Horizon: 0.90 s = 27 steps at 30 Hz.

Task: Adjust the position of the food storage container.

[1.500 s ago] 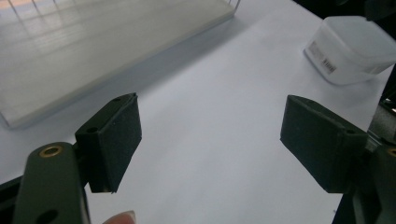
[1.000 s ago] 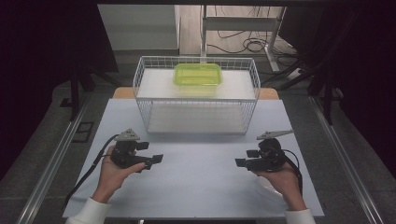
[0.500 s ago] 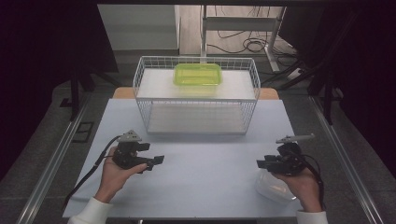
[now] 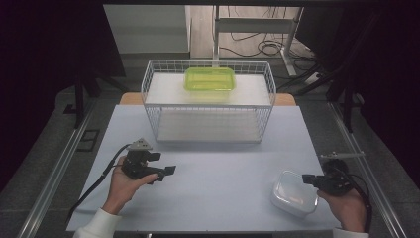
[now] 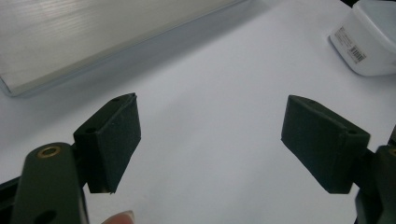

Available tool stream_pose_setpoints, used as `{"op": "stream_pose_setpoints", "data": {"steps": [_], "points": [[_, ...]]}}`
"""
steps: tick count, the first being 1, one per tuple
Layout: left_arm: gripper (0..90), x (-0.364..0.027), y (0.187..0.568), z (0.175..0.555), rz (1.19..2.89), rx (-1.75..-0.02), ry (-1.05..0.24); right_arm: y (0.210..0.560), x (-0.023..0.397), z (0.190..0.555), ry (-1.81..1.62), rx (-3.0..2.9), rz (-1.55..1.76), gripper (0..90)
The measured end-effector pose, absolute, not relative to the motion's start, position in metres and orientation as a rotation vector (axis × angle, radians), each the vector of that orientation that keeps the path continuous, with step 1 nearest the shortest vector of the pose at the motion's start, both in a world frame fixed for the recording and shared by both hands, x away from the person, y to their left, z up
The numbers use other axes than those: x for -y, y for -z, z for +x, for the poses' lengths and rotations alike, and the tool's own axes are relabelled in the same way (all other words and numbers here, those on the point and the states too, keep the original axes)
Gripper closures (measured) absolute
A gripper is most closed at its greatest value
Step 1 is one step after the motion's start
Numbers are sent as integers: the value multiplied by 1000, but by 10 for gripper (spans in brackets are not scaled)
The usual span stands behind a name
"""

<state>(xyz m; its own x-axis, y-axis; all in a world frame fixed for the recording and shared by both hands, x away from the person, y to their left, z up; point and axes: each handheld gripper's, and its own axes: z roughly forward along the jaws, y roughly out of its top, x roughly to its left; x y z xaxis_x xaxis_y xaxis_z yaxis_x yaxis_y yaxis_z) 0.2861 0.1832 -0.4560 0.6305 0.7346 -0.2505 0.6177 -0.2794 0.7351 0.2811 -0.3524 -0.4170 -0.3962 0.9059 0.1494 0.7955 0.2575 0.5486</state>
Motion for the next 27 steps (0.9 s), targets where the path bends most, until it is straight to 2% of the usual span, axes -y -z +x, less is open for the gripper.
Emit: {"op": "stream_pose_setpoints", "data": {"steps": [6, 14, 27], "points": [[190, -182, 460, 286, 1998, -1073, -167, 414, 371, 269, -731, -2246, 1662, 893], [191, -179, 462, 286, 2009, -1071, -157, 432, 394, 258, -592, -2226, 1769, 892], [190, -177, 465, 287, 2021, -1072, -150, 445, 377, 264, -553, -2323, 1774, 893]]}}
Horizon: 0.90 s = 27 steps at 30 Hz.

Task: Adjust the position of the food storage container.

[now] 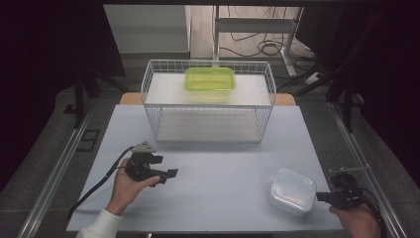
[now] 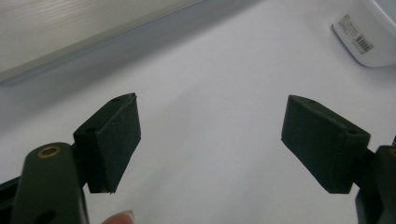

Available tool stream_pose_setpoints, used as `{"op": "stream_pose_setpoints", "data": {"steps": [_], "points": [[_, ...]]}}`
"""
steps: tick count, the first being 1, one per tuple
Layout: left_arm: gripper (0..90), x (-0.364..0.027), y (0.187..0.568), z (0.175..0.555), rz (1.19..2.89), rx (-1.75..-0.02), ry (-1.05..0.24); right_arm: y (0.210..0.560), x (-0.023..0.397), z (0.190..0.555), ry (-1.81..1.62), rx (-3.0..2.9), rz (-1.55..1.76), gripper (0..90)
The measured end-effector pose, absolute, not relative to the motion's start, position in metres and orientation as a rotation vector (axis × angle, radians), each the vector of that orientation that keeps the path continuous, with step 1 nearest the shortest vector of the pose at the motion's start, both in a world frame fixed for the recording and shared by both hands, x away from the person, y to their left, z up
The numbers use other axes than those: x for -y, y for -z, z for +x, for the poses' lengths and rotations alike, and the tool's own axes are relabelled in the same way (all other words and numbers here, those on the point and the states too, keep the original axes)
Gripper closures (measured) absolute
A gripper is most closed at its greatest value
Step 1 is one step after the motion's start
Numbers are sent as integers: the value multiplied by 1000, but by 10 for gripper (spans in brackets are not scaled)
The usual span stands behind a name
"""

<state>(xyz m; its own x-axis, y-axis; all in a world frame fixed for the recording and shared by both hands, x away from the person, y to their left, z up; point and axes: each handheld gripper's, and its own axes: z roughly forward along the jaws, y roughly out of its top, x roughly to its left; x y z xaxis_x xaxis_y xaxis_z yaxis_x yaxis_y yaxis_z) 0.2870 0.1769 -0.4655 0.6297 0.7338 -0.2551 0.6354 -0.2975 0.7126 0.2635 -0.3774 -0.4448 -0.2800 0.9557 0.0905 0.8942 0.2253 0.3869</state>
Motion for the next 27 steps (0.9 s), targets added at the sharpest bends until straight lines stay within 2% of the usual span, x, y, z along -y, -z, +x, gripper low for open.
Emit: {"op": "stream_pose_setpoints", "data": {"steps": [27], "points": [[191, -177, 465, 289, 1995, -1089, -142, 457, 312, 286, -604, -2428, 1641, 893]]}}
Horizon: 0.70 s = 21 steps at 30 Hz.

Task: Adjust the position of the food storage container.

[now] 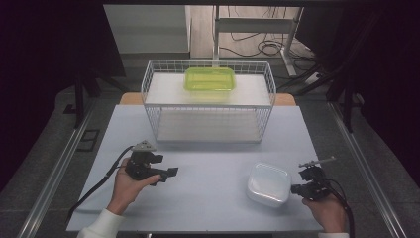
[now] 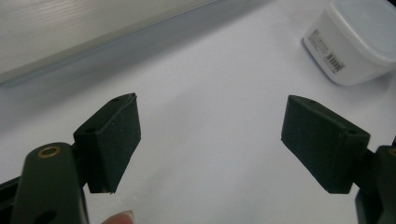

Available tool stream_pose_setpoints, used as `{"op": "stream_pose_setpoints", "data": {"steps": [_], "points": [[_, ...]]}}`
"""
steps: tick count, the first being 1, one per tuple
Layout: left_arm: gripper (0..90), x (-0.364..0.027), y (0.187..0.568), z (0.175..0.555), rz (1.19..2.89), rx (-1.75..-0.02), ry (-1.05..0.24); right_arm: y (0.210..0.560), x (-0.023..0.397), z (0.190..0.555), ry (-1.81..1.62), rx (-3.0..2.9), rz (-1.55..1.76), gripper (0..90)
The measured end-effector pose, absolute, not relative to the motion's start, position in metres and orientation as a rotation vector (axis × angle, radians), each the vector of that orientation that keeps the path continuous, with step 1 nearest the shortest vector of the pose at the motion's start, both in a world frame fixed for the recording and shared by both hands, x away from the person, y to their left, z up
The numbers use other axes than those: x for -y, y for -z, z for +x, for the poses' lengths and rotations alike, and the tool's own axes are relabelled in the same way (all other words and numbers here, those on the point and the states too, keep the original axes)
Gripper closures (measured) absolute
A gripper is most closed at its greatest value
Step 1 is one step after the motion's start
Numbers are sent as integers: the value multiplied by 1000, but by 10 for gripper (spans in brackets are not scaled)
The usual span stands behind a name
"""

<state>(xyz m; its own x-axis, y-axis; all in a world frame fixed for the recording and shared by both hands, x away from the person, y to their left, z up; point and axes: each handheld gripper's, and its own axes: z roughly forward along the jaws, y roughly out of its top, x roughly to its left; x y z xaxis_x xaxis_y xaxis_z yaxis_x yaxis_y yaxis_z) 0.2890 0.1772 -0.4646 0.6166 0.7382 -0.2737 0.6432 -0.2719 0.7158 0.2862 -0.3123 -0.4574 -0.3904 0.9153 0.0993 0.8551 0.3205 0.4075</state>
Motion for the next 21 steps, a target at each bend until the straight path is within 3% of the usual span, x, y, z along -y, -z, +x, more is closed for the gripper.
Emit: {"op": "stream_pose_setpoints", "data": {"steps": [21], "points": [[190, -178, 465, 290, 2002, -1092, -150, 464, 241, 310, -639, -2515, 1482, 893]]}}
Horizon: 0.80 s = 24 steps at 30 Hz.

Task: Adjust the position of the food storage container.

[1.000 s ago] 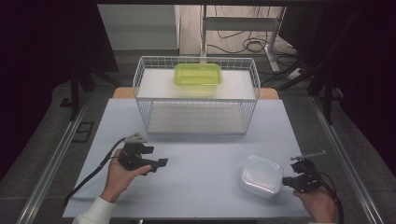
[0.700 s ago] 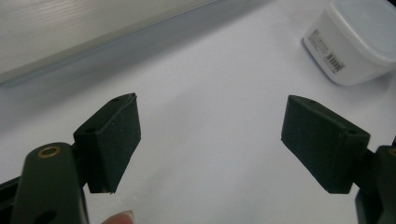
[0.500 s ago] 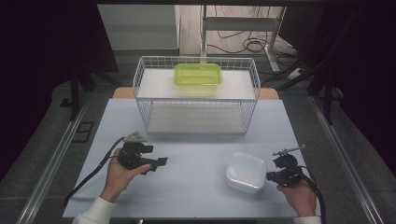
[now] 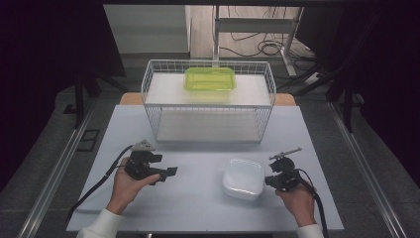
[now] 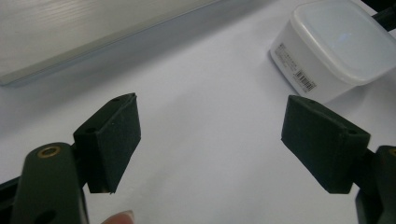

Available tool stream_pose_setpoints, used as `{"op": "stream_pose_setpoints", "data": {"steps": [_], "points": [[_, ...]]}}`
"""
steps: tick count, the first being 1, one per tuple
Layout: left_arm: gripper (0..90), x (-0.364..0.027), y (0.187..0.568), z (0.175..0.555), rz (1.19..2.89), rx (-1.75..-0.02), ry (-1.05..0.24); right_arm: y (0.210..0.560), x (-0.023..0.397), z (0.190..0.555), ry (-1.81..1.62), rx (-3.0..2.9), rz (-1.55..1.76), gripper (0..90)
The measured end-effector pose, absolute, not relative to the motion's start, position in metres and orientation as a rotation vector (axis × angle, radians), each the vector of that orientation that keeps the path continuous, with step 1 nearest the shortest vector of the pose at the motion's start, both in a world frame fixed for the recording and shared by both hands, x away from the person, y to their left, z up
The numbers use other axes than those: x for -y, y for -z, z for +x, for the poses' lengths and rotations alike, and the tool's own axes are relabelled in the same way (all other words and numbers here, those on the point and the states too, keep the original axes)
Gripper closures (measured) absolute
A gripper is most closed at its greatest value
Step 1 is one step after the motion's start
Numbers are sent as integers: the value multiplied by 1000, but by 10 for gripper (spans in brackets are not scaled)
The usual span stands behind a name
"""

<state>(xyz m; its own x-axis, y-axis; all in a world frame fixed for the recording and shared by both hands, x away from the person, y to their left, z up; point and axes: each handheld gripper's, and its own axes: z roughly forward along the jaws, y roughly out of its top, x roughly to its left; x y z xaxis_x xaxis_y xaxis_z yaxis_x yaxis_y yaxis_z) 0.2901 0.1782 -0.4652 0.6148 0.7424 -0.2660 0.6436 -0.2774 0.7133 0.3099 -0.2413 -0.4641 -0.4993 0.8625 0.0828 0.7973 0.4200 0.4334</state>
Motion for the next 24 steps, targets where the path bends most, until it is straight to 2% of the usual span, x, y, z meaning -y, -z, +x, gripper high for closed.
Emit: {"op": "stream_pose_setpoints", "data": {"steps": [24], "points": [[188, -182, 464, 290, 1993, -1100, -152, 474, 155, 334, -715, -2622, 1256, 892]]}}
